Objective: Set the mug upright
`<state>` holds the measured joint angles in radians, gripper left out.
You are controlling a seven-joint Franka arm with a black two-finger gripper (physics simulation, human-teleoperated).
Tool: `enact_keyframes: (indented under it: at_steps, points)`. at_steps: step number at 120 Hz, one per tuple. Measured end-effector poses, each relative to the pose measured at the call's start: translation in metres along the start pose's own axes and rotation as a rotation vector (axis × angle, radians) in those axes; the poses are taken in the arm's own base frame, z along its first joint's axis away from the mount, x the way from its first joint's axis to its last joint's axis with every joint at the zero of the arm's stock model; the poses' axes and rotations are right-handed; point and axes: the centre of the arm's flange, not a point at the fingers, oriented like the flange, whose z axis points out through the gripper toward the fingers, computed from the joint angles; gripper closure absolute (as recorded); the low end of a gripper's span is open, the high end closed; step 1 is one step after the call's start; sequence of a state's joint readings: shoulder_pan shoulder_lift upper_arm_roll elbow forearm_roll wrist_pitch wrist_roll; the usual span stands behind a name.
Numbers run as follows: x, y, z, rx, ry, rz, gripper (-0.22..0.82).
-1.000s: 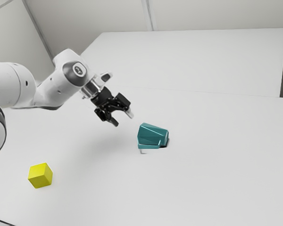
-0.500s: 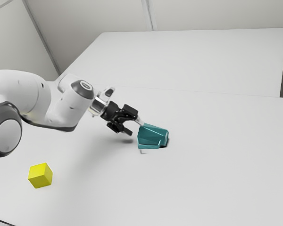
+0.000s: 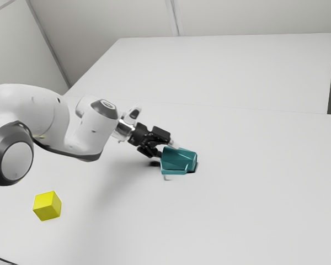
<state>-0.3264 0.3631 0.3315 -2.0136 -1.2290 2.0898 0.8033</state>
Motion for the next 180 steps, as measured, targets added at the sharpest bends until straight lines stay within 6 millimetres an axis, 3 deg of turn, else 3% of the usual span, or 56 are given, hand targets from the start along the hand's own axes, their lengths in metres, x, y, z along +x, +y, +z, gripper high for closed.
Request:
enact_keyframes:
  at_steps: [29, 44, 56, 77, 107, 146, 164, 180]
  points:
    - [-0.004, -0.003, 0.012, -0.025, 0.002, 0.02, 0.0]
    - [-0.005, 0.001, 0.018, -0.037, 0.003, 0.034, 0.05]
    - [-0.006, 0.0, 0.02, -0.041, 0.003, 0.042, 0.15]
    - [-0.007, 0.0, 0.021, -0.043, 0.003, 0.055, 0.43]
    - [-0.006, 0.007, 0.027, -0.047, -0.001, 0.077, 0.64]
    - [0.002, 0.056, 0.011, -0.078, 0.034, 0.161, 0.76]
    - [0.004, 0.086, -0.01, -0.057, 0.053, 0.227, 0.77]
    - [0.004, 0.117, -0.036, 0.077, 0.013, 0.354, 0.78]
